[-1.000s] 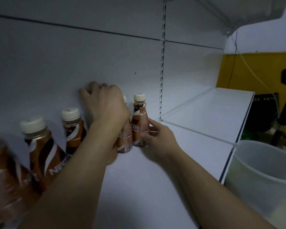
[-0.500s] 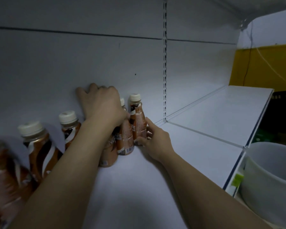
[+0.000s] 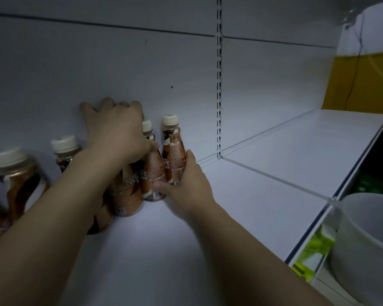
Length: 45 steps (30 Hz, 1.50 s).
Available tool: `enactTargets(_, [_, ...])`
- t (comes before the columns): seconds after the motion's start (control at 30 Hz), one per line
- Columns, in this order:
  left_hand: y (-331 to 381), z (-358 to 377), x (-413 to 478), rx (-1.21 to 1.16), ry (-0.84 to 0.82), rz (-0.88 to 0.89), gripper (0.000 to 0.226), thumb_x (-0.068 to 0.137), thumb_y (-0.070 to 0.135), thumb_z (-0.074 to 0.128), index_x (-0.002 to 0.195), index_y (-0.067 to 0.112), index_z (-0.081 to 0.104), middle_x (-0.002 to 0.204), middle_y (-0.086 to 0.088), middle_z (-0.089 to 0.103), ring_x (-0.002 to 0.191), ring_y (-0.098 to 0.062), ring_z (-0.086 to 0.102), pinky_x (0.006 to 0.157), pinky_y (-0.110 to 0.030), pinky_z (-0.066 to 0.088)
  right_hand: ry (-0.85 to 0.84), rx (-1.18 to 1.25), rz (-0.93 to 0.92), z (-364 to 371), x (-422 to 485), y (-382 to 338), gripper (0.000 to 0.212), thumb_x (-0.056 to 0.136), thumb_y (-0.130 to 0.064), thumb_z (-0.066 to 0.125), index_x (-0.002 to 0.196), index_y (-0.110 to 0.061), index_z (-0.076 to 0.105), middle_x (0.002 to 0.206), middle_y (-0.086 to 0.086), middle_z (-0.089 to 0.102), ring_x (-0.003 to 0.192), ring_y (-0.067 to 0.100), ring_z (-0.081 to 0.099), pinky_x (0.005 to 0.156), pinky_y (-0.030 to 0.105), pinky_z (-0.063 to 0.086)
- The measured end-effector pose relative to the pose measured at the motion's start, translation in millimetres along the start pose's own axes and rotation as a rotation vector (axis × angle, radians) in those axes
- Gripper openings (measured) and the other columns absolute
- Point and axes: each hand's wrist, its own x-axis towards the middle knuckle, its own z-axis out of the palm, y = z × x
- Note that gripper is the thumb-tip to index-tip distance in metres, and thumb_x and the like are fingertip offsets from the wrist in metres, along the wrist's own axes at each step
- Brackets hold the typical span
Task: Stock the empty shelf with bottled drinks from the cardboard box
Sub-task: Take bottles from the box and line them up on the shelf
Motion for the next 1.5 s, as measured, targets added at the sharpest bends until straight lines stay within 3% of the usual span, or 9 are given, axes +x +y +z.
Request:
enactTargets(0.27, [-4,-5,-12,-0.180,-0.019,0.053,0.054,0.072,0.044,0.069,0.118,0.019,0.054,0.120,-0.010,0.056,0.117,-0.030,0.043,0.097,-0.045,0.029,0.029,-0.153,0.040,-11,-12,-17,0.112,0.045,-0.065,0.072,0.141,-0.026,0.029,0.131,0.001,0.055,0.116,0.025,0.058,0.098,0.049,0.048])
enactTargets(0.4, [-35,-32,-37,-0.329,0.005,0.091,0.069,0.074,0.046,0.073,0.134,0.022,0.046,0.136,-0.008,0.046,0.128,-0.029,0.037,0.101,-0.043,0.028,0.178,-0.233,-0.030,-22,-40,-57,0.089,0.076,-0.055,0.067,0.146,-0.019,0.026,0.141,0.007,0.043,0.129,0.027,0.045,0.107,0.047,0.037])
enactTargets(0.5, [-72,-59,-62,-0.327,0.030,0.122,0.065,0.076,0.048,0.071,0.132,0.024,0.049,0.135,-0.007,0.049,0.128,-0.029,0.038,0.102,-0.040,0.027,0.283,-0.246,-0.193,-18,-62,-93,0.076,0.080,-0.051,0.059,0.144,-0.019,0.033,0.142,0.004,0.045,0.131,0.025,0.042,0.107,0.047,0.038])
enactTargets(0.67, [-150,-103,-107,-0.291,0.046,0.066,0.059,0.077,0.050,0.069,0.128,0.025,0.054,0.133,-0.007,0.052,0.127,-0.029,0.040,0.104,-0.040,0.027,0.210,-0.256,-0.365,-3,-98,-138,0.084,0.081,-0.043,0.069,0.150,-0.020,0.027,0.153,0.000,0.033,0.142,0.018,0.029,0.114,0.032,0.022])
enactTargets(0.97, [-265,-129,-163,-0.199,-0.123,-0.141,0.052,0.081,0.052,0.065,0.126,0.030,0.053,0.128,0.003,0.055,0.119,-0.021,0.047,0.099,-0.040,0.037,-0.026,-0.201,-0.621,80,-140,-205,0.067,0.087,-0.036,0.065,0.145,-0.025,0.035,0.144,-0.003,0.043,0.132,0.014,0.041,0.110,0.034,0.036])
enactTargets(1.13, [-282,-126,-158,-0.212,-0.183,-0.133,0.050,0.077,0.050,0.070,0.121,0.035,0.054,0.107,0.011,0.058,0.107,-0.017,0.054,0.098,-0.043,0.041,0.057,-0.281,-0.713,119,-136,-240,0.050,0.089,-0.035,0.059,0.137,-0.023,0.048,0.132,-0.003,0.053,0.122,0.015,0.047,0.101,0.032,0.042])
enactTargets(1.27, [-288,-119,-153,-0.218,-0.291,-0.119,0.050,0.075,0.046,0.073,0.120,0.033,0.055,0.107,0.007,0.061,0.101,-0.018,0.057,0.091,-0.040,0.049,0.152,-0.382,-0.780,138,-128,-255,0.043,0.089,-0.041,0.057,0.126,-0.019,0.057,0.118,0.001,0.062,0.110,0.019,0.054,0.090,0.033,0.044])
enactTargets(1.4, [-291,-114,-153,-0.162,-0.359,-0.136,0.049,0.074,0.053,0.071,0.113,0.027,0.059,0.104,0.005,0.061,0.096,-0.020,0.058,0.088,-0.041,0.051,0.049,-0.495,-0.816,149,-131,-237,0.049,0.091,-0.046,0.054,0.134,-0.023,0.049,0.127,0.001,0.054,0.106,0.017,0.056,0.072,0.025,0.039])
enactTargets(1.5, [-287,-111,-152,-0.063,-0.355,-0.146,0.052,0.069,0.060,0.071,0.105,0.024,0.059,0.099,0.001,0.063,0.090,-0.023,0.059,0.084,-0.043,0.052,-0.085,-0.477,-0.778,144,-136,-220,0.064,0.092,-0.045,0.053,0.149,-0.032,0.026,0.147,-0.001,0.037,0.120,0.018,0.051,0.080,0.027,0.044])
